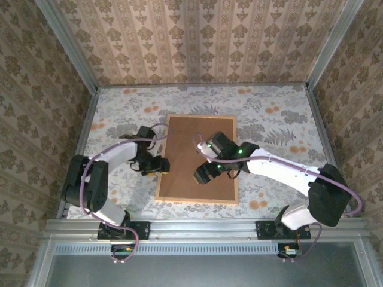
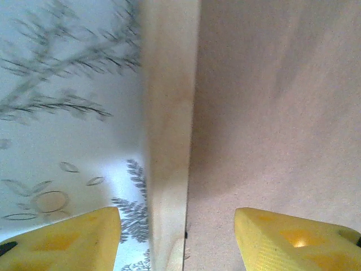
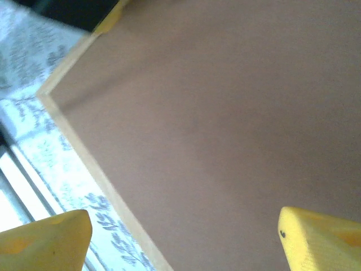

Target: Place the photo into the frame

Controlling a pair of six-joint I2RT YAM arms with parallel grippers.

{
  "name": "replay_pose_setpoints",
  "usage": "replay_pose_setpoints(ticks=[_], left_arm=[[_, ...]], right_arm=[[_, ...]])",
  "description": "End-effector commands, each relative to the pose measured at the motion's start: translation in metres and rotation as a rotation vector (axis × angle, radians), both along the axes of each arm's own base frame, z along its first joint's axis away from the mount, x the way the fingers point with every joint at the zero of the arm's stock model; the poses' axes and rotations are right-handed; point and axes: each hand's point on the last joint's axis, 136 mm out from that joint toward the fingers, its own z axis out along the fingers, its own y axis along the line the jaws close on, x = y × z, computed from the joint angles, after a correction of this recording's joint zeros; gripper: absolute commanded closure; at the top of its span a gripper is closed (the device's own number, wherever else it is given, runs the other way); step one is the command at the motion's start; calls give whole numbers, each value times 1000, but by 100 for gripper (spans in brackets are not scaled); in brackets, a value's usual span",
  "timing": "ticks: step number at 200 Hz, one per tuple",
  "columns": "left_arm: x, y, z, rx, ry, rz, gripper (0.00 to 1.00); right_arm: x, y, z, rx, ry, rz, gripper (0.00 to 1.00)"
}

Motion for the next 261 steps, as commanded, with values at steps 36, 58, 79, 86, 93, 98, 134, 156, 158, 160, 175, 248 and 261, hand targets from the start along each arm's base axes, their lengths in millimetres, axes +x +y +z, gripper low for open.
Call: replay_pose_setpoints(ticks=[36, 58, 79, 86, 93, 98, 134, 156, 158, 160, 175, 248, 261], left_arm=[[19, 21, 26, -76, -61, 123, 34], [19, 20, 20, -73, -42, 124, 36], [23, 17, 17, -84, -40, 130, 38], [24, 16, 15, -85, -37, 129, 38], [25, 14, 15, -87, -38, 125, 38], [26, 13, 14, -90, -38, 123, 38], [30, 3, 9, -96, -35, 100, 38], [35, 0, 7, -100, -45, 93, 38], [35, 0, 7, -100, -45, 93, 38], [36, 0, 7, -99, -44, 94, 38], [43, -3, 7, -104, -54, 98, 38], [76, -9, -6, -2, -126, 53, 40], [76, -7, -10, 32, -120, 36, 42]], right_arm=[[-33, 51, -42, -95, -113, 305, 9], [-40, 53, -55, -177, -161, 369, 9], [-45, 51, -66, -237, -187, 400, 9], [-43, 50, -68, -260, -202, 396, 10], [-41, 48, -70, -275, -209, 394, 10], [-40, 47, -72, -288, -214, 392, 10], [-30, 37, -78, -351, -260, 372, 15], [-28, 35, -81, -365, -266, 376, 18], [-28, 35, -81, -366, -268, 378, 19], [-28, 35, -82, -368, -267, 379, 19], [-27, 33, -83, -382, -271, 383, 20], [-30, 28, -86, -384, -272, 392, 19], [-31, 28, -85, -381, -268, 391, 19]])
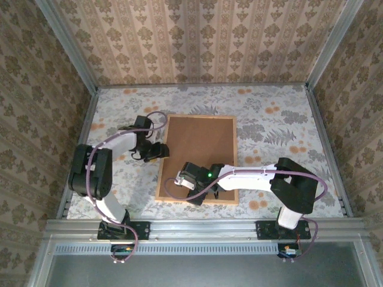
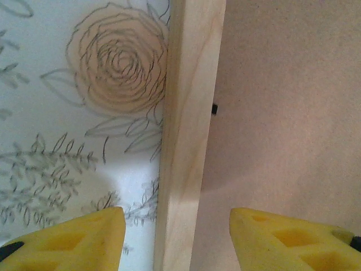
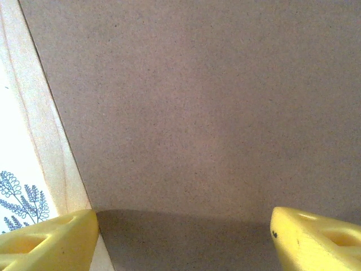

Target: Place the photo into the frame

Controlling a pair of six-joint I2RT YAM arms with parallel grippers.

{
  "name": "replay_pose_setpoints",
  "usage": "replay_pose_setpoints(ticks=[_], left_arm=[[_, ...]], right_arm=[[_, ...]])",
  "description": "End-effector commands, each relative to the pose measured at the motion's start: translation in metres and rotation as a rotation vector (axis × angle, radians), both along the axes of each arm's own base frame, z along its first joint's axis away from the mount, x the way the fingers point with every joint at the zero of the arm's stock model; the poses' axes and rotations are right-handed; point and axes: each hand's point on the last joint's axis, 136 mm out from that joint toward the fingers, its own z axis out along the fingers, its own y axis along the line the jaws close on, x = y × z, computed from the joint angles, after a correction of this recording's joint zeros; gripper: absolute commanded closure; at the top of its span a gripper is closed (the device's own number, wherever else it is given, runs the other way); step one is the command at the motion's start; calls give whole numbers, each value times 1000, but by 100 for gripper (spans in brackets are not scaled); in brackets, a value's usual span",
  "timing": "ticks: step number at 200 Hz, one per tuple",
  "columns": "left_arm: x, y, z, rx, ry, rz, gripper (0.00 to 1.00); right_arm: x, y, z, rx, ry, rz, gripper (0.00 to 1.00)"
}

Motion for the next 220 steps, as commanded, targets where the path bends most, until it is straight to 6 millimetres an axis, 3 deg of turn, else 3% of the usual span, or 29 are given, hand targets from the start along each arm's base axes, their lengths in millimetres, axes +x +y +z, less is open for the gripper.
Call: replay_pose_setpoints(ticks=[1, 86, 220], left_arm=[[7, 2, -5, 68, -16, -26, 42], [2, 4, -21, 116, 13, -58, 70], [-17, -2, -39, 186, 59, -227, 91]], right_arm=[[2, -8, -2, -23, -21, -1, 19], [1, -12, -5, -43, -17, 15, 19], [30, -15, -9, -92, -143, 22, 32]])
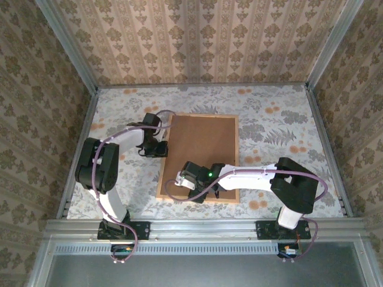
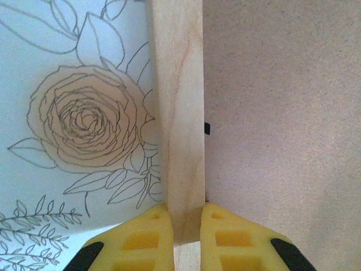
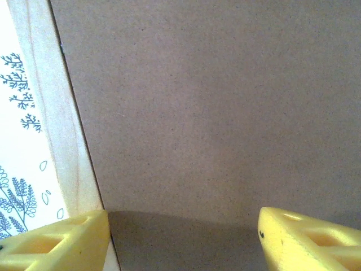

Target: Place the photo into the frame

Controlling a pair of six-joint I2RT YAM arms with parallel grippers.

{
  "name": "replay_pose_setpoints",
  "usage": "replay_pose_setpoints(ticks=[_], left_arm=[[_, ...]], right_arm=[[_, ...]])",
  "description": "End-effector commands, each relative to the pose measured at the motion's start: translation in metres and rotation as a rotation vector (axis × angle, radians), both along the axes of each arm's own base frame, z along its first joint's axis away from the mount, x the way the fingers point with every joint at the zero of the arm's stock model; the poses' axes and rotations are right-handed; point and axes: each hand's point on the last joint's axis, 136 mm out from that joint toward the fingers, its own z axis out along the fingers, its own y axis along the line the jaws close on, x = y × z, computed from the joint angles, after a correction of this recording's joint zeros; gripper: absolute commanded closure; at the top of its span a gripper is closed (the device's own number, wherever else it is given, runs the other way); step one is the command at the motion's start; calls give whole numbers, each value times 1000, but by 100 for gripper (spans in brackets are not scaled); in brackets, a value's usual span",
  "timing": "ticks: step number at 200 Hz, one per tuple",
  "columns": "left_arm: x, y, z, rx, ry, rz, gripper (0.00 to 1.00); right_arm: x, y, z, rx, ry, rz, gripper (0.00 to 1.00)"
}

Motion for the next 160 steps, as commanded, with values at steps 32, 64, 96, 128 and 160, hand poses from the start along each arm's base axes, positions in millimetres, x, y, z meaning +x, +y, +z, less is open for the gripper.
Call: replay_pose_setpoints(ticks=[32, 64, 96, 128, 160], left_arm=[[-33, 7, -33, 100, 116, -96, 92], [-37, 3, -36, 94, 128, -113, 92], [-39, 2, -38, 90, 136, -117, 92], [-42, -1, -40, 86, 144, -124, 92], [-42, -1, -39, 83, 145, -126, 92]], right_arm=[[28, -13, -11, -82, -132, -23, 37], [29, -13, -17, -97, -126, 7, 43], [28, -16, -29, -124, -94, 35, 47], [33, -18, -32, -125, -90, 57, 50], [32, -15, -37, -125, -41, 99, 52]])
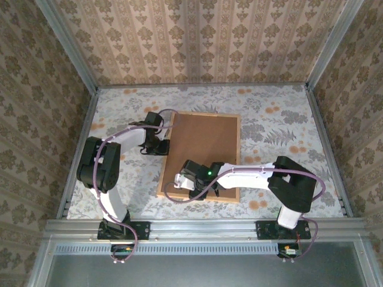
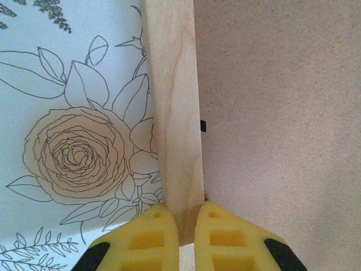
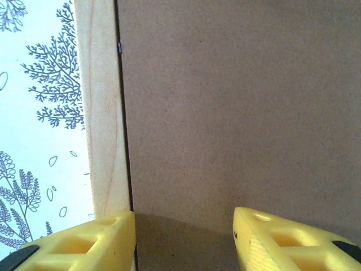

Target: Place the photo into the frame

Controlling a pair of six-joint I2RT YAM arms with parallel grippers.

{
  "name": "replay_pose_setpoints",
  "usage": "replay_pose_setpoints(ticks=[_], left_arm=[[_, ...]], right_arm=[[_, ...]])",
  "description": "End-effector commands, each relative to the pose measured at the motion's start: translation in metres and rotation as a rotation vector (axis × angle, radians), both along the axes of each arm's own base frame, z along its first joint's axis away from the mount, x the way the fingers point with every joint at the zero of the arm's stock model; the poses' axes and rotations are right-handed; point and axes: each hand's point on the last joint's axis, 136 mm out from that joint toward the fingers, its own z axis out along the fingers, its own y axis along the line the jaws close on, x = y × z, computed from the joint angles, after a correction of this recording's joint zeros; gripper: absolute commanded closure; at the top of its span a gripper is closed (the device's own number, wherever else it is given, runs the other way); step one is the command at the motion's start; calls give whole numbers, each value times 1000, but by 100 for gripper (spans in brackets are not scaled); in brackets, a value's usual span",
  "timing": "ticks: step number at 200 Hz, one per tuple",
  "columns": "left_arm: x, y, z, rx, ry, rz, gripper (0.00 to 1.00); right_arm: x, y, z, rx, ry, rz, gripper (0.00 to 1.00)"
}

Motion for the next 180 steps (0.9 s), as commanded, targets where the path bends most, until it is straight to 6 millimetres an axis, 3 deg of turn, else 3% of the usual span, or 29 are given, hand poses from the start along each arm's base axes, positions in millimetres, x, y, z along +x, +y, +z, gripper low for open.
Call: replay_pose_setpoints(ticks=[1, 55, 105, 180], left_arm=[[-51, 5, -39, 80, 187, -82, 92], [-46, 3, -36, 70, 175, -73, 92], [-39, 12, -32, 88, 160, -41, 92], [-34, 16, -30, 89, 150, -24, 93]], right_arm=[[32, -21, -32, -114, -58, -29, 52], [17, -19, -34, -118, 33, 7, 51], [18, -7, 13, 77, 74, -68, 37], [-4, -51, 40, -6, 90, -59, 24]])
